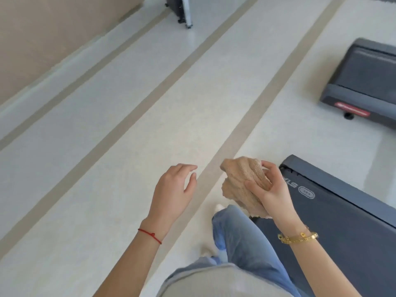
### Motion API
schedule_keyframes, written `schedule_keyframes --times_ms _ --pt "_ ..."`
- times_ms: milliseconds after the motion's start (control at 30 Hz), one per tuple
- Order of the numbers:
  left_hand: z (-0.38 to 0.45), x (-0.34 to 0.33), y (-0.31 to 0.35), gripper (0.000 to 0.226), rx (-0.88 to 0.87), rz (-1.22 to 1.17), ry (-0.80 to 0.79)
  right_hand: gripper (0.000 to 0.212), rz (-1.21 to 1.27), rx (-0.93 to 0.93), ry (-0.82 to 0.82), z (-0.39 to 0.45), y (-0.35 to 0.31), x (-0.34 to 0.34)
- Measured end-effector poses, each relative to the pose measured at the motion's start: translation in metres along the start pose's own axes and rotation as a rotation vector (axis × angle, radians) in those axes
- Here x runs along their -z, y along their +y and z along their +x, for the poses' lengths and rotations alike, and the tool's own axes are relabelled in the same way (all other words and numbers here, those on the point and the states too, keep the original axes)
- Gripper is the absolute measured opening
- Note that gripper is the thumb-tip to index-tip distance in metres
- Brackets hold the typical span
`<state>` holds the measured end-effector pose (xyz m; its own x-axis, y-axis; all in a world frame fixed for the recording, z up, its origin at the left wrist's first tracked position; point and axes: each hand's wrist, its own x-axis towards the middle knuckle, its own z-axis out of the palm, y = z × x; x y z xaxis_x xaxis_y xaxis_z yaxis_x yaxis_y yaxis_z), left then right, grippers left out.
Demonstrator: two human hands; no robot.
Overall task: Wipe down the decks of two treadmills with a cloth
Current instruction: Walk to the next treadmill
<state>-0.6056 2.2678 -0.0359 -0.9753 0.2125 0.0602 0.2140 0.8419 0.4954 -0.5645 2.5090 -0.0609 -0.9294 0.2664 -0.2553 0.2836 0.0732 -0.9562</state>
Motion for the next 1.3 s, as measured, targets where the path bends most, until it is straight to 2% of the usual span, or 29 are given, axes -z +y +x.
schedule_keyframes --times_ms 100,333,667,967,1300 --pt "0.078 -0.021 0.017 0.021 -0.18 0.007 -0.068 0.045 0.038 -0.011 0.136 0.039 -0.001 0.028" --pt "0.242 -0.072 0.079 0.022 -0.331 0.0 -0.122 0.046 0.089 -0.061 0.307 0.151 -0.012 0.09" --pt "0.431 -0.124 0.183 0.022 -0.453 -0.03 -0.205 0.048 0.126 -0.102 0.508 0.303 -0.058 0.189" --pt "0.592 -0.215 0.276 0.024 -0.526 -0.039 -0.309 0.047 0.251 -0.134 0.66 0.447 -0.064 0.286" --pt "0.794 -0.31 0.436 0.024 -0.702 -0.062 -0.379 0.045 0.3 -0.14 0.785 0.625 -0.095 0.435"
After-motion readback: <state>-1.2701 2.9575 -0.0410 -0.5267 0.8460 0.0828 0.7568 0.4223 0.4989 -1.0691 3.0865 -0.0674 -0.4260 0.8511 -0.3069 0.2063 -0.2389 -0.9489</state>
